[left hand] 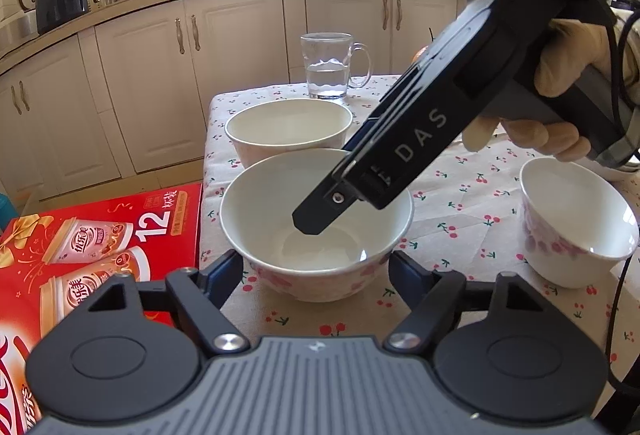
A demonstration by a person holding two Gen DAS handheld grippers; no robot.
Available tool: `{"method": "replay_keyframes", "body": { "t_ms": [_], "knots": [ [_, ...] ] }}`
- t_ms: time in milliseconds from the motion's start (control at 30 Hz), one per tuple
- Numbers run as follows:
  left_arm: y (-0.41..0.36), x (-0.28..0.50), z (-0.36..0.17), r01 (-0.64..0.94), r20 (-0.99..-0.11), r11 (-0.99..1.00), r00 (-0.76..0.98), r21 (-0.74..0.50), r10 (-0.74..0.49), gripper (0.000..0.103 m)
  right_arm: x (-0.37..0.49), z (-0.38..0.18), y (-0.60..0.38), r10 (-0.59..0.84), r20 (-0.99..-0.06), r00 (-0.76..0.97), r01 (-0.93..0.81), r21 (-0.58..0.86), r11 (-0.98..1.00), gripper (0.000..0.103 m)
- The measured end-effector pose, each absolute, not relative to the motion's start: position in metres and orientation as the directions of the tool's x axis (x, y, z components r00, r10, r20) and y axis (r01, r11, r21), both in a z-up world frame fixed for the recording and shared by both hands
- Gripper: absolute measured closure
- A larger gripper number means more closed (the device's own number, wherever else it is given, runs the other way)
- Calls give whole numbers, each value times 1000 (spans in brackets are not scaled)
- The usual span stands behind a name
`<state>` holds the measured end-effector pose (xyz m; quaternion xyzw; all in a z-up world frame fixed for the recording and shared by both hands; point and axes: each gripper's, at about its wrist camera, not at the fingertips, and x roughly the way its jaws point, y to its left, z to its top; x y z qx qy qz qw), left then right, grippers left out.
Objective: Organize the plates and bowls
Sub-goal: 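Carry the bowl with the right tool over another white bowl, then lower the held bowl into the other white bowl with the right tool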
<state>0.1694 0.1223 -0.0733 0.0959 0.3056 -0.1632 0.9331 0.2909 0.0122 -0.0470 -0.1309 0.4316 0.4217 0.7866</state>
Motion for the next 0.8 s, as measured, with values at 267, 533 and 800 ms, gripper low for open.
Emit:
{"method": "replay_keyframes", "body": {
  "t_ms": [267, 533, 800],
  "knots": [
    [119, 169, -71, 372, -611, 922, 756, 103, -237, 24, 290, -45, 10, 561, -784, 265, -771, 177, 612, 37],
    [114, 160, -62, 392, -612, 913, 752, 117, -244, 24, 278, -36, 3, 565, -779, 272, -772, 174, 612, 37],
    [103, 142, -46, 421, -605, 897, 752, 131, -264, 24, 259, -21, -12, 577, -765, 287, -762, 183, 621, 37]
  ]
}}
